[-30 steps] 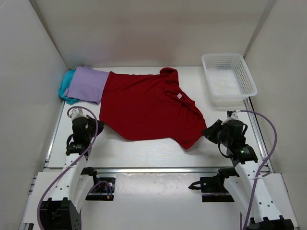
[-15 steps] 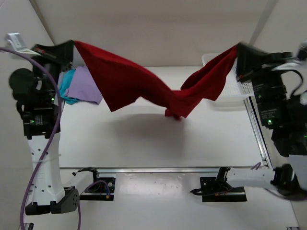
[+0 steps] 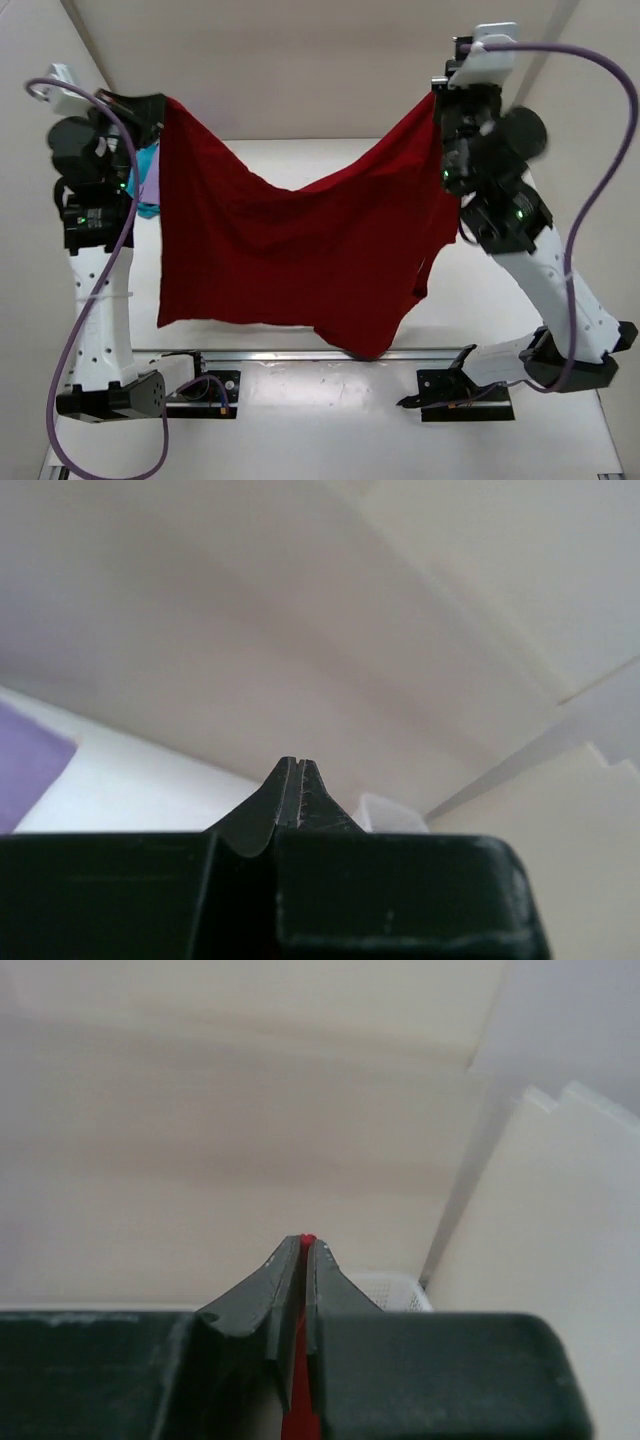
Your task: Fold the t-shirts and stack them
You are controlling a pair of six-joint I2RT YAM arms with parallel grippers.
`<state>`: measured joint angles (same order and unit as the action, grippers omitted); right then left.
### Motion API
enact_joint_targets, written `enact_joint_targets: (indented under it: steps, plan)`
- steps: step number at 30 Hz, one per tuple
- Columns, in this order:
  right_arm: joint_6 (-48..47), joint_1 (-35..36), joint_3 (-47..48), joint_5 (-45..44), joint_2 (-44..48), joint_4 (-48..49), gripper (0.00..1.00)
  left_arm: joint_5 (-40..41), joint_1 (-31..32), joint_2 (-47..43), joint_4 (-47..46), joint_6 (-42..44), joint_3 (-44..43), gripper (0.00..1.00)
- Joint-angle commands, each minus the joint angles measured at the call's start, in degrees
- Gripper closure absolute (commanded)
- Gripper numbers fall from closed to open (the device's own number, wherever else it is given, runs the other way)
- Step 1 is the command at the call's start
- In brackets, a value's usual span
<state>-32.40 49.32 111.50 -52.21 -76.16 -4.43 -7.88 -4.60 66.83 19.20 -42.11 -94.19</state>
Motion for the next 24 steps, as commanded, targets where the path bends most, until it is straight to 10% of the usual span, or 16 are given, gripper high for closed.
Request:
enact_joint_targets:
  steps: [1, 6, 12, 19, 24]
  plan:
    - [21.0, -14.0, -1.4, 21.4, -0.4, -19.1, 1.00, 3.0, 1.7, -1.2, -1.9, 1.7, 10.3, 1.00]
    - [31.2, -31.5, 1.1, 41.0, -12.0, -24.0, 1.00, 3.7, 2.4, 5.6, -6.9, 1.9, 17.6, 1.00]
    - [39.9, -42.9, 25.8, 51.7, -30.1, -24.9, 1.00, 3.8, 3.5, 21.9, -3.4, 1.9, -0.2, 1.00]
    - [44.0, -49.2, 34.6, 56.6, -27.0, -13.2, 1.00, 7.8, 2.8, 29.5, 2.7, 4.7, -29.5, 1.00]
    - [46.4, -53.7, 33.1, 60.3, -24.7, -12.8, 1.00, 8.1, 0.1, 28.1, 0.6, 3.2, -29.8, 1.00]
